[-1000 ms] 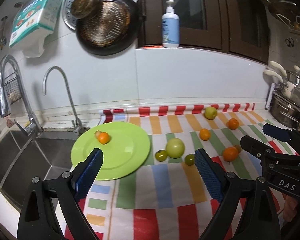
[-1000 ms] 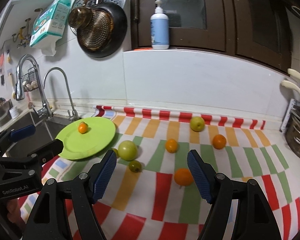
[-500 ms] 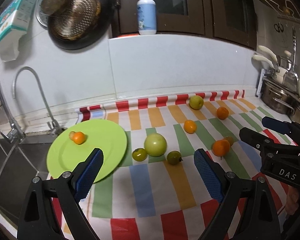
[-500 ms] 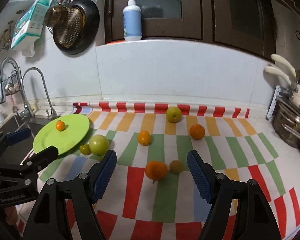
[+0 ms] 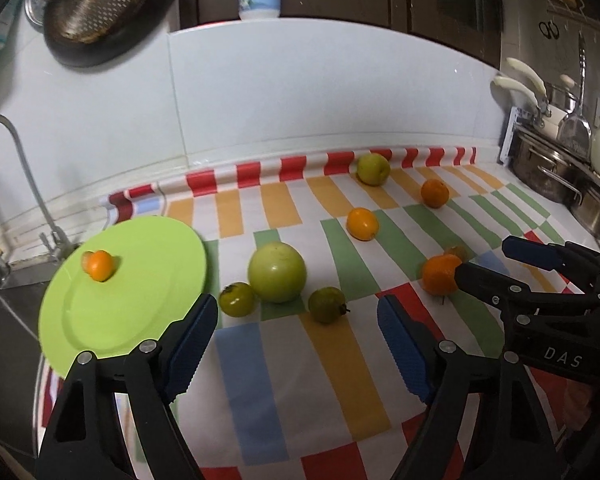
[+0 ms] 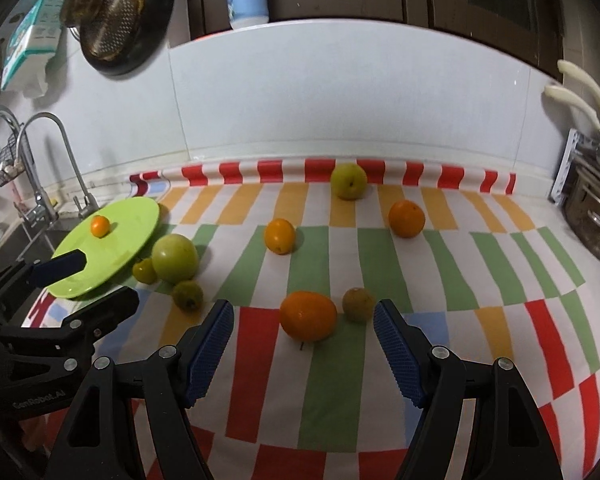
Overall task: Organize fruits
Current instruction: 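Grasp a dark green small fruit with the left tool while the right tool grasps a large orange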
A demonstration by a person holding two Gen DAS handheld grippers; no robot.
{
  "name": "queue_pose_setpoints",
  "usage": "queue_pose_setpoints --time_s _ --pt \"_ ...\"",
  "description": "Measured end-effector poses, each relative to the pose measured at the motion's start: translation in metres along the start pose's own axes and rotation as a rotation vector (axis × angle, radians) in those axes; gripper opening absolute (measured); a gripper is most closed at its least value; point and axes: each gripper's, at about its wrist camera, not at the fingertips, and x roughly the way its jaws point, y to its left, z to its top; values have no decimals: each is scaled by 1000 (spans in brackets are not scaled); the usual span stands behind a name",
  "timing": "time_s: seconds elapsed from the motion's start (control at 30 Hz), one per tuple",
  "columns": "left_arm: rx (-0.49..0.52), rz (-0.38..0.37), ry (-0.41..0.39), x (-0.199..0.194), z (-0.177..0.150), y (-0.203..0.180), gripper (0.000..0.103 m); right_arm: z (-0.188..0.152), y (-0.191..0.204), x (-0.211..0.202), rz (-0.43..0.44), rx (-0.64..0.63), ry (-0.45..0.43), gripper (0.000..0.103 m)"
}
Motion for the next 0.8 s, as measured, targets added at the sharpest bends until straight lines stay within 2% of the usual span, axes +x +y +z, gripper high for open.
queue_pose_setpoints --time_s 0.53,0.8 --pt "2 -83 109 47 -2 -10 54 -6 -8 37 40 27 91 65" --pt "-10 -100 158 65 1 -11 41 -6 -14 51 68 54 134 55"
